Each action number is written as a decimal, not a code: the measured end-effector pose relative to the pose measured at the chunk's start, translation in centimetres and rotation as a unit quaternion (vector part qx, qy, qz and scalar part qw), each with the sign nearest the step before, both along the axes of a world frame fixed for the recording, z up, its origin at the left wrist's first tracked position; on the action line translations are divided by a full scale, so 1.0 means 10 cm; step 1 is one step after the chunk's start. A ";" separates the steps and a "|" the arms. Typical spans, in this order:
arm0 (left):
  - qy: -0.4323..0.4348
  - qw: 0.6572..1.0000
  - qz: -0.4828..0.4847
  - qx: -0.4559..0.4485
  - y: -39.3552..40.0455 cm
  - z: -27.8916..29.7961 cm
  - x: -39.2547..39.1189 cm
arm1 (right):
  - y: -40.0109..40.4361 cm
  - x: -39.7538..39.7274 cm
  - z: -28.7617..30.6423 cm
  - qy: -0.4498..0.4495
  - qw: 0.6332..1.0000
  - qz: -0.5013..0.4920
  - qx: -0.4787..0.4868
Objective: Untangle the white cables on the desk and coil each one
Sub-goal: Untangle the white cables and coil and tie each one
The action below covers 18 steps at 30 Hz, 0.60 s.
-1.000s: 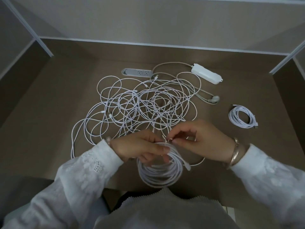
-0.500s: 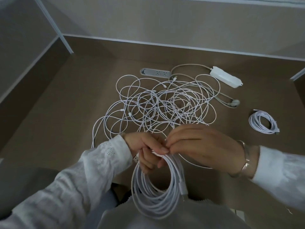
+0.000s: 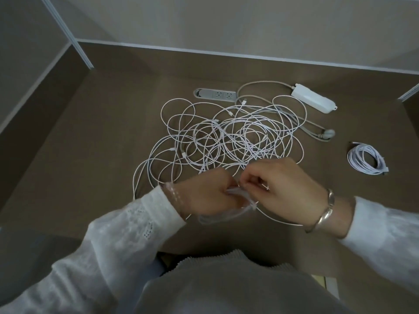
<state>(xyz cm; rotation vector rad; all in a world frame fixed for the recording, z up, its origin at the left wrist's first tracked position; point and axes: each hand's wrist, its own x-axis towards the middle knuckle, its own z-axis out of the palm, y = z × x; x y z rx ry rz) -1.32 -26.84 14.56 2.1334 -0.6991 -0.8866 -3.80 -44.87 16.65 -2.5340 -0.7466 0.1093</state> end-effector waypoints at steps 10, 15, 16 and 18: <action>-0.305 0.948 0.092 0.005 0.16 -0.40 -0.13 | 0.36 0.03 -0.31 0.393 0.772 -0.278 0.414; -0.222 0.969 0.090 -0.052 0.32 -0.29 -0.15 | 0.32 -0.02 -0.30 0.208 0.885 -0.163 0.383; -0.217 0.972 0.077 -0.051 0.35 -0.27 -0.14 | 0.33 -0.03 -0.32 0.193 0.894 -0.149 0.377; -0.215 0.973 0.062 -0.051 0.40 -0.25 -0.11 | 0.33 -0.04 -0.36 0.192 0.892 -0.138 0.385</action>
